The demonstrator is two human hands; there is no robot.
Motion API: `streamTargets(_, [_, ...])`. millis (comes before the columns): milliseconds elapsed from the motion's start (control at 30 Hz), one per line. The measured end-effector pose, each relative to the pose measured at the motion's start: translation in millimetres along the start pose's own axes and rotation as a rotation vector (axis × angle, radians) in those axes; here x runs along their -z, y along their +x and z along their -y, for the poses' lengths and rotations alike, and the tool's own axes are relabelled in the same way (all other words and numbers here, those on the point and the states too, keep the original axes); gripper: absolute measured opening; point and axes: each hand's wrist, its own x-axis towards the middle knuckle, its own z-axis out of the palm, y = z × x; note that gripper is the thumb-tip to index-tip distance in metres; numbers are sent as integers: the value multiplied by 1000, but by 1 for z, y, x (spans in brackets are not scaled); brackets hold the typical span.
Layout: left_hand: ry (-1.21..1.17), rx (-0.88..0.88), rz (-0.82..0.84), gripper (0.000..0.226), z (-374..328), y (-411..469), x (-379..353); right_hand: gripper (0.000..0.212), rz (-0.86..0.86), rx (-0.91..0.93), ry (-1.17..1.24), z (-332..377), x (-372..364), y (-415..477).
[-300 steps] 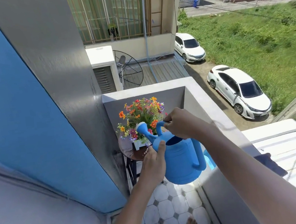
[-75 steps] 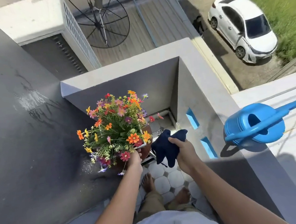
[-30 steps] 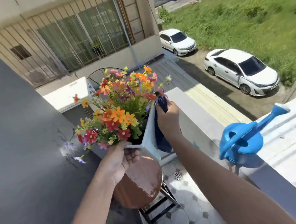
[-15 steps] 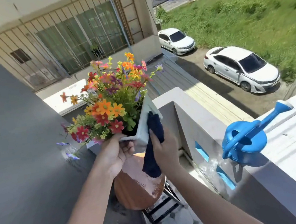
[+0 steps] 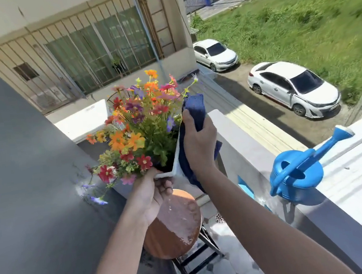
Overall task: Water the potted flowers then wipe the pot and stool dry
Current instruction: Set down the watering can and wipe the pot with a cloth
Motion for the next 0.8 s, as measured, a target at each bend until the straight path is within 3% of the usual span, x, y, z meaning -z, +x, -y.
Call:
streamTargets(133, [-3, -1, 17, 32, 1, -2, -2, 34, 33, 81, -172, -23, 11, 8])
streamTargets(267, [-23, -8, 13, 30, 3, -4, 3, 33, 4, -126, -286, -65, 22, 14])
streamTargets(400, [24, -26, -7, 29, 2, 0, 2, 29, -3, -168, -299, -70, 26, 6])
streamTargets(467, [37, -41, -32, 28, 1, 3, -1, 24, 26, -99, -293, -56, 23, -1])
streamTargets(633, [60, -52, -86, 29, 0, 12, 0, 40, 137, 48, -200, -25, 11, -14])
streamTargets(800, [-22, -52, -78, 28, -7, 16, 0, 21, 222, 178, -141, -7, 13, -45])
